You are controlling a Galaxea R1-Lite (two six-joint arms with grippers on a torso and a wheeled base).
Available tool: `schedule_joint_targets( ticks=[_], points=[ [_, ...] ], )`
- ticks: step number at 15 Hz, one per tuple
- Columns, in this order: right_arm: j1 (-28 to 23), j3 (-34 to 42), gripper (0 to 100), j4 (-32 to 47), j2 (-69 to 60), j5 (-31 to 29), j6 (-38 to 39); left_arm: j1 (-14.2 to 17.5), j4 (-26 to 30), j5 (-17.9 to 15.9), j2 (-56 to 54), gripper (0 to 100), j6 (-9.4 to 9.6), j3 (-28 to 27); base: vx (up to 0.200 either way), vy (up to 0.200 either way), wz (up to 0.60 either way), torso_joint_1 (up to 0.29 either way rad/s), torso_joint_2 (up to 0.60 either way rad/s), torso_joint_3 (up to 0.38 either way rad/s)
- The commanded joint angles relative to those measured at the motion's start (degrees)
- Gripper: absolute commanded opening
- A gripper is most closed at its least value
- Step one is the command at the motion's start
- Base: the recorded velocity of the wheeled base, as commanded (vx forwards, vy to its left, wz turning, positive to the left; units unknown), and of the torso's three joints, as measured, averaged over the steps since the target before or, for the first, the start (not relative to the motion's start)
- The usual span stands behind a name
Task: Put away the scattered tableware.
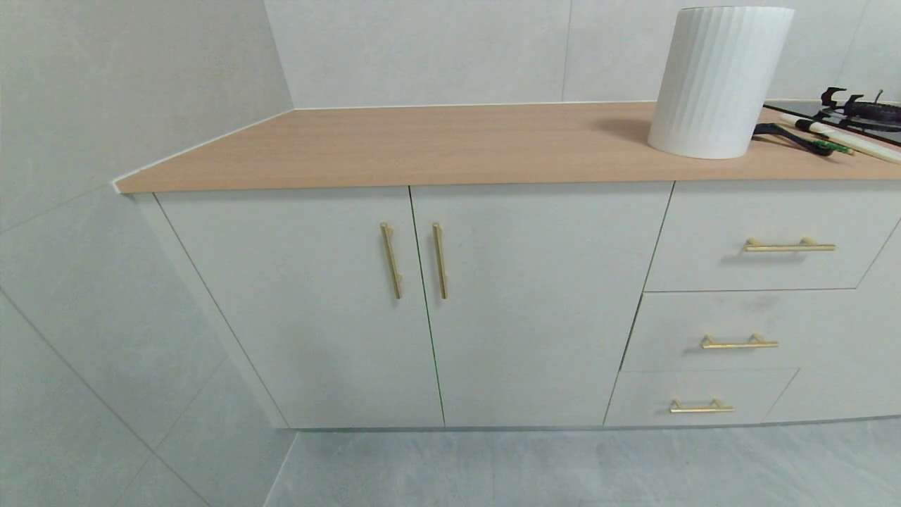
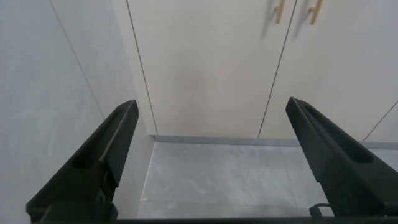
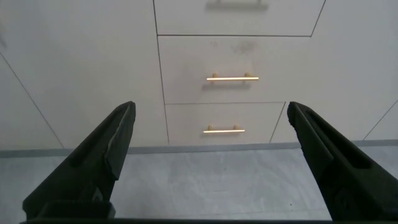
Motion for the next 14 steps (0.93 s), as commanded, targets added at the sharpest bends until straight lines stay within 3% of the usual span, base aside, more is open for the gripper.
schedule_joint_targets(
  ticks=[1,5,14],
  points=[
    [0.0,0.0,100,0.0,-0.1,-0.1,0.4,0.0,0.0,0.0,0.0,100,-0.01,0.0,0.0,0.0,0.0,0.0,0.0,0.0],
    [0.0,0.0,100,0.0,-0.1,-0.1,0.9,0.0,0.0,0.0,0.0,100,0.08,0.0,0.0,0.0,0.0,0.0,0.0,0.0],
    [0.0,0.0,100,0.0,-0.1,0.3,0.8,0.0,0.0,0.0,0.0,100,-0.01,0.0,0.0,-0.2,0.0,0.005,0.0,0.002]
  ],
)
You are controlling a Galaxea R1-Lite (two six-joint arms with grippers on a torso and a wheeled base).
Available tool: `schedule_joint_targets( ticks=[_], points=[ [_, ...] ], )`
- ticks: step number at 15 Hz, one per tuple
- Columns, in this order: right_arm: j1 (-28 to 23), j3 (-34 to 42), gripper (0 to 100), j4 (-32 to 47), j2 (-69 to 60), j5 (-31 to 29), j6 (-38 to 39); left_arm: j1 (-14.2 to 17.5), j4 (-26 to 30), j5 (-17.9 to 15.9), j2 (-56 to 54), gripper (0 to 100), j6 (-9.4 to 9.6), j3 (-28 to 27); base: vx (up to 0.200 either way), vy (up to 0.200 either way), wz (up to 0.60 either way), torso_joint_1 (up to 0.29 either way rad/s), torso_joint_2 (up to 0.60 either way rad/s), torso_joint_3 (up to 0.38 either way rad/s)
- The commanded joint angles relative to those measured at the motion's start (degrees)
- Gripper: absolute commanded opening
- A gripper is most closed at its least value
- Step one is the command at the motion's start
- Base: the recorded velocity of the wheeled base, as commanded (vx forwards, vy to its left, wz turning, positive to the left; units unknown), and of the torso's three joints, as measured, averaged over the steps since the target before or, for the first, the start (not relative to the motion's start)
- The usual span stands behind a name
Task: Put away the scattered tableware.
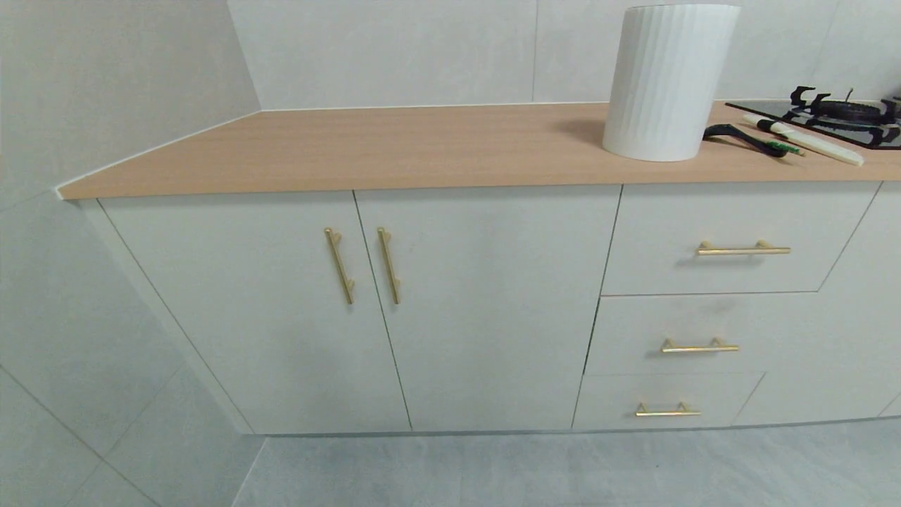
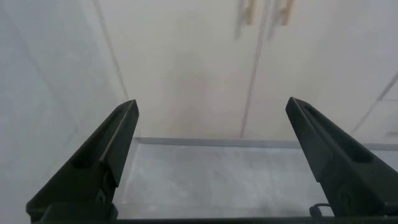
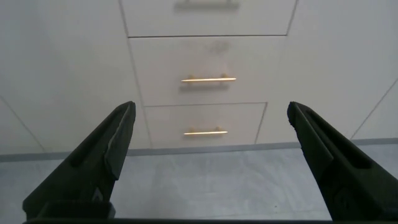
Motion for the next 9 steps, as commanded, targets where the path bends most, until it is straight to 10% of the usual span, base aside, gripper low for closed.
schedule_joint_targets(
  ticks=[1,9],
  points=[
    [0.0,0.0,100,0.0,0.0,0.0,0.0,0.0,0.0,0.0,0.0,100,-0.01,0.0,0.0,-0.2,0.0,-0.017,0.01,0.002],
    [0.0,0.0,100,0.0,0.0,-0.1,0.1,0.0,0.0,0.0,0.0,100,-0.01,0.0,-0.05,-0.15,0.0,0.002,0.0,0.001]
  ],
)
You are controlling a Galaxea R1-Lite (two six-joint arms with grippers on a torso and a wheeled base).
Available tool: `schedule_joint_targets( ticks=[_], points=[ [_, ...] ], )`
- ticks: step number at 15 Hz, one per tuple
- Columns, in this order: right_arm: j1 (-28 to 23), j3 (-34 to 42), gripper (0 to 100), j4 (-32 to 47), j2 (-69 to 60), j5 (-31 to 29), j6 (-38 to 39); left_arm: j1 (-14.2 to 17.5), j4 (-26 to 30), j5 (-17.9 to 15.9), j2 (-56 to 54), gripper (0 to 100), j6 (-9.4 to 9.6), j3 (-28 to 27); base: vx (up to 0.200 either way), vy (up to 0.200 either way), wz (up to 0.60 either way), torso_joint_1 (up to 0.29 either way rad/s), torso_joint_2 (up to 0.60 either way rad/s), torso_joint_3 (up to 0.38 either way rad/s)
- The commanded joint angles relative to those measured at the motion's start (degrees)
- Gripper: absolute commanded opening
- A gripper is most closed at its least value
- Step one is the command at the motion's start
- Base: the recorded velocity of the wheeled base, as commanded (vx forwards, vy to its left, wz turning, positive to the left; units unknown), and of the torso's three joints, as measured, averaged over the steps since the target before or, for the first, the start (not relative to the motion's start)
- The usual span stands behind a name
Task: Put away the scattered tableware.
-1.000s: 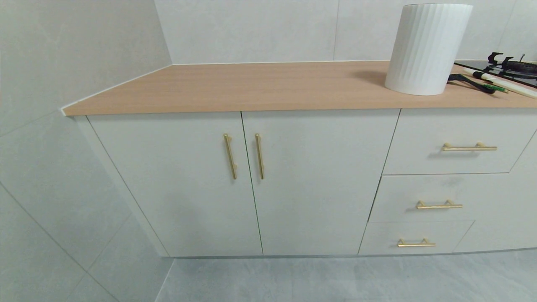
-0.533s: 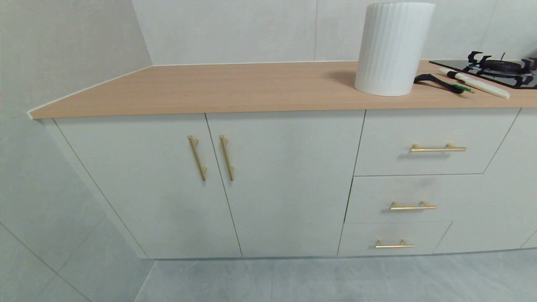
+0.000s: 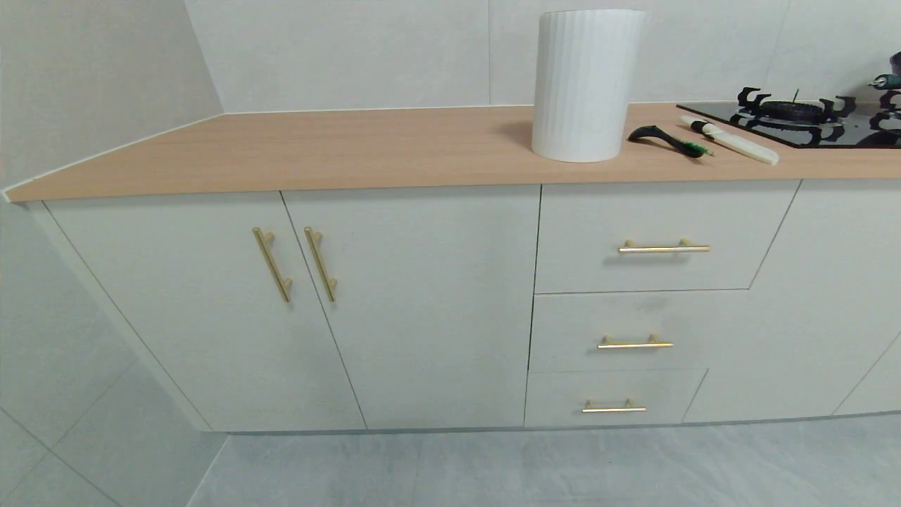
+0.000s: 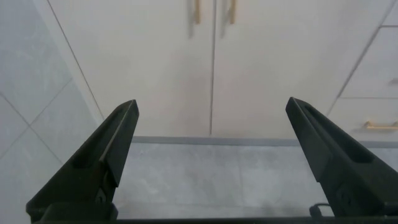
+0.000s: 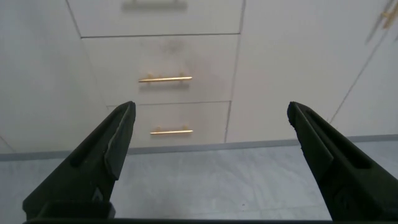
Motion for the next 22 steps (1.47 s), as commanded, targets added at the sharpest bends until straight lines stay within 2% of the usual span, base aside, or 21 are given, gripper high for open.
schedule_joint_targets(
  ticks=[1,4,12,18,19,20,22],
  points=[
    [-0.1,0.0,100,0.0,0.0,0.0,0.0,0.0,0.0,0.0,0.0,100,-0.01,0.0,0.0,0.0,0.0,0.0,0.0,0.0],
    [-0.1,0.0,100,0.0,0.0,0.0,0.0,0.0,0.0,0.0,0.0,100,-0.01,0.0,0.0,0.0,0.0,0.0,0.0,0.0],
    [-0.1,0.0,100,0.0,0.0,0.0,0.0,0.0,0.0,0.0,0.0,100,-0.01,0.0,0.2,0.0,0.0,0.003,0.0,0.004],
    [-0.1,-0.1,100,-0.2,-0.1,0.1,-0.4,0.0,0.0,0.0,0.0,100,-0.01,0.0,0.0,0.0,0.0,0.0,0.0,0.0],
    [0.1,-1.8,100,-0.4,0.0,0.4,-0.2,0.0,0.0,0.0,0.0,100,-0.01,0.0,0.0,0.0,0.0,0.0,0.0,0.0],
    [1.1,-6.7,100,1.3,2.9,2.4,1.2,0.0,0.0,0.0,0.0,100,-0.01,0.0,0.0,0.0,0.0,0.0,0.0,0.0],
    [3.4,-9.8,100,3.9,13.9,5.8,0.4,0.0,0.0,0.0,0.0,100,-0.01,0.0,0.0,0.0,0.0,0.0,0.0,0.0]
  ],
)
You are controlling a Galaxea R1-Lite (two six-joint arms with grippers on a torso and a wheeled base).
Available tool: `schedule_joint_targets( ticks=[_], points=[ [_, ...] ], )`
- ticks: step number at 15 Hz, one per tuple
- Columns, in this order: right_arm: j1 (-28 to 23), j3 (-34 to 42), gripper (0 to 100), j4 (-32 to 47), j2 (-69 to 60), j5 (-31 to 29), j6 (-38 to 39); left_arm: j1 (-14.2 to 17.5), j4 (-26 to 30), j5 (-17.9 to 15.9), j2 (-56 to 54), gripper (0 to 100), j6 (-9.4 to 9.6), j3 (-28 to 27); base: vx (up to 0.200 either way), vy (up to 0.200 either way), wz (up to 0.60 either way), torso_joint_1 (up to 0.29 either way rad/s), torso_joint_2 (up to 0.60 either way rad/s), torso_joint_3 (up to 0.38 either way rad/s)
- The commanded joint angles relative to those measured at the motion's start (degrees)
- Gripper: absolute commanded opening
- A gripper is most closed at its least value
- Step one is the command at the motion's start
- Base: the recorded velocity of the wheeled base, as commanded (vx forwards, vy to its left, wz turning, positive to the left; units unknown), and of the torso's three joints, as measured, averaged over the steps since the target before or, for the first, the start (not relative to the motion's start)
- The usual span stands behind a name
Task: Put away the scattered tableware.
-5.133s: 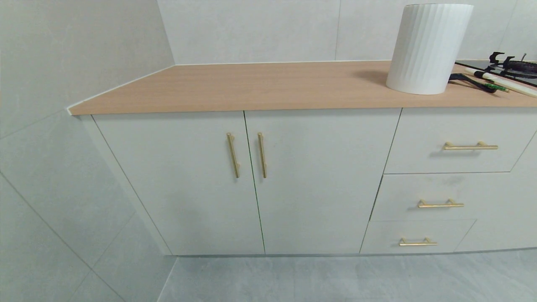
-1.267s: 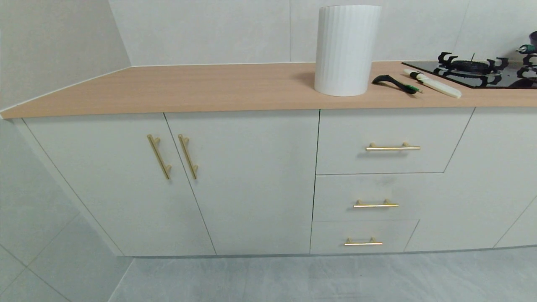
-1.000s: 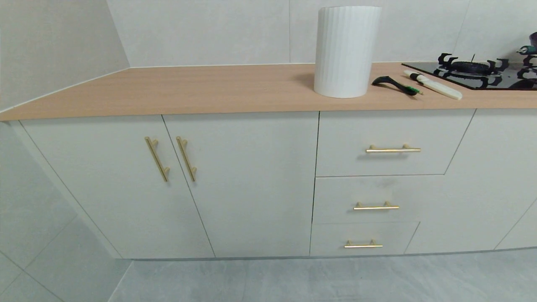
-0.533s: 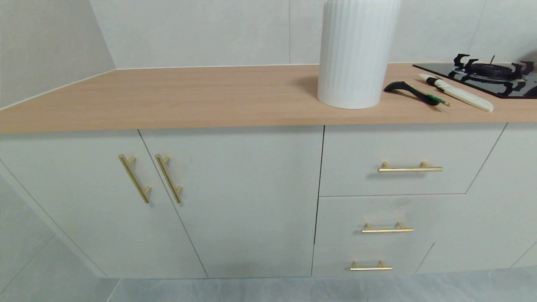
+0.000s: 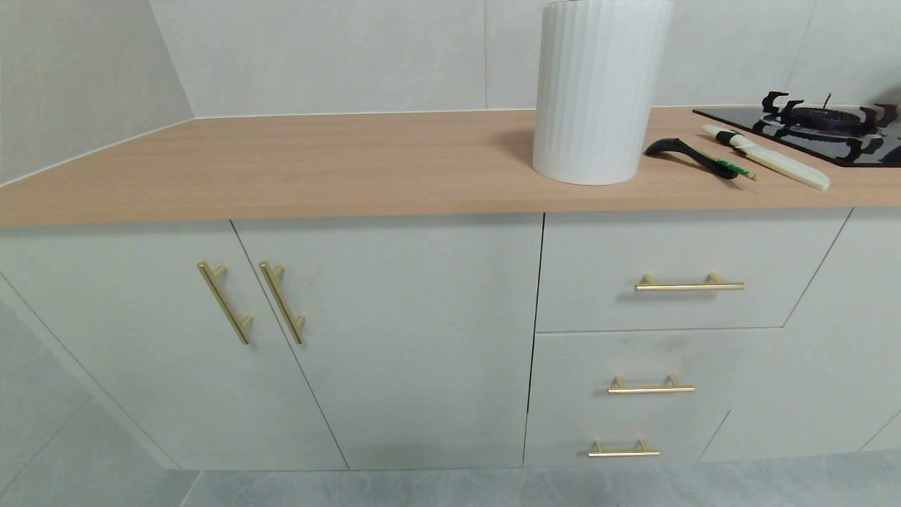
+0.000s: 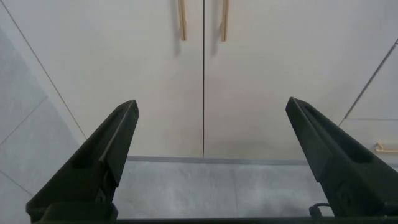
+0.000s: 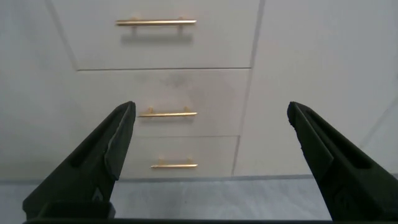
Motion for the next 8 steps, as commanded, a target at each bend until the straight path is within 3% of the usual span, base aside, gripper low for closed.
schedule_joint_targets(
  ticks=[1,8],
  points=[
    [2.6,-5.4,100,1.7,17.3,3.0,-0.3,0.0,0.0,0.0,0.0,100,-0.01,0.0,0.0,0.0,0.0,0.0,0.0,0.0],
    [5.2,-17.9,100,-1.1,62.1,3.1,0.0,0.0,0.0,0.0,0.0,100,-0.01,0.0,0.0,0.0,0.0,0.0,0.0,0.0]
  ],
)
